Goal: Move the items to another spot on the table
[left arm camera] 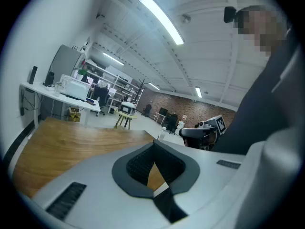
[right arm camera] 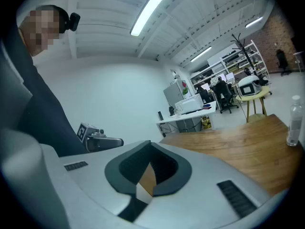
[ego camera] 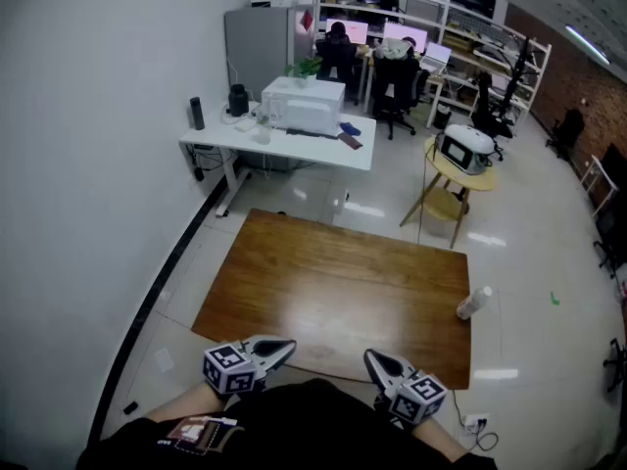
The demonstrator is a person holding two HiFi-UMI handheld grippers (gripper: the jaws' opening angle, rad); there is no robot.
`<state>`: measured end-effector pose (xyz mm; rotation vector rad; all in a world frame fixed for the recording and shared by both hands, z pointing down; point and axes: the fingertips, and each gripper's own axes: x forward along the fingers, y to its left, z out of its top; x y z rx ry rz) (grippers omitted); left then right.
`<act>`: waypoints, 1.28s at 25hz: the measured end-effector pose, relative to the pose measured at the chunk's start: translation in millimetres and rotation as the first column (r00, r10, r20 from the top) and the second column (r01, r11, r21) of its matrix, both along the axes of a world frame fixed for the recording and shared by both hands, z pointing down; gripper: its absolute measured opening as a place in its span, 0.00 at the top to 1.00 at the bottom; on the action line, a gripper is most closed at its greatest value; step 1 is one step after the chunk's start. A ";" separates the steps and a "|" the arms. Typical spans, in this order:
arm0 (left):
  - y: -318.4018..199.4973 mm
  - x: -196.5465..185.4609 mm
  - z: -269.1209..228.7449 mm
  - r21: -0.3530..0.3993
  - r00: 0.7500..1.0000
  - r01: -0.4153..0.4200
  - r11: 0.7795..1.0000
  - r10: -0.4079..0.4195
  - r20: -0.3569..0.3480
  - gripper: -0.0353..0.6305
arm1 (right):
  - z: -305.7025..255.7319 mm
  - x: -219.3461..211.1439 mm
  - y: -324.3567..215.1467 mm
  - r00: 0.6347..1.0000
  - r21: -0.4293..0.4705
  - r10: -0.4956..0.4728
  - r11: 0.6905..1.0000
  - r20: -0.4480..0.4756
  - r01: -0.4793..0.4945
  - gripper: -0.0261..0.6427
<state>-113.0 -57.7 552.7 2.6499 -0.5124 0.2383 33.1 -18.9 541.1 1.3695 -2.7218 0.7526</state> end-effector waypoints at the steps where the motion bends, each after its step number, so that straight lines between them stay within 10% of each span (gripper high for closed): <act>1: 0.2 9.2 0.3 0.003 1.000 -0.003 1.000 0.003 0.003 0.95 | -0.7 8.9 0.1 1.000 0.007 0.002 1.000 -0.004 -0.002 0.96; 18: -36.1 138.1 13.2 -0.023 0.996 -0.092 0.995 0.091 -0.025 0.95 | 9.3 166.7 -27.4 0.981 0.011 0.173 0.985 -0.086 -0.173 0.96; 32: -76.8 320.0 52.1 -0.021 0.933 -0.345 0.939 0.345 0.103 0.95 | 11.6 347.9 -22.4 0.853 0.022 0.506 0.861 -0.130 -0.507 0.96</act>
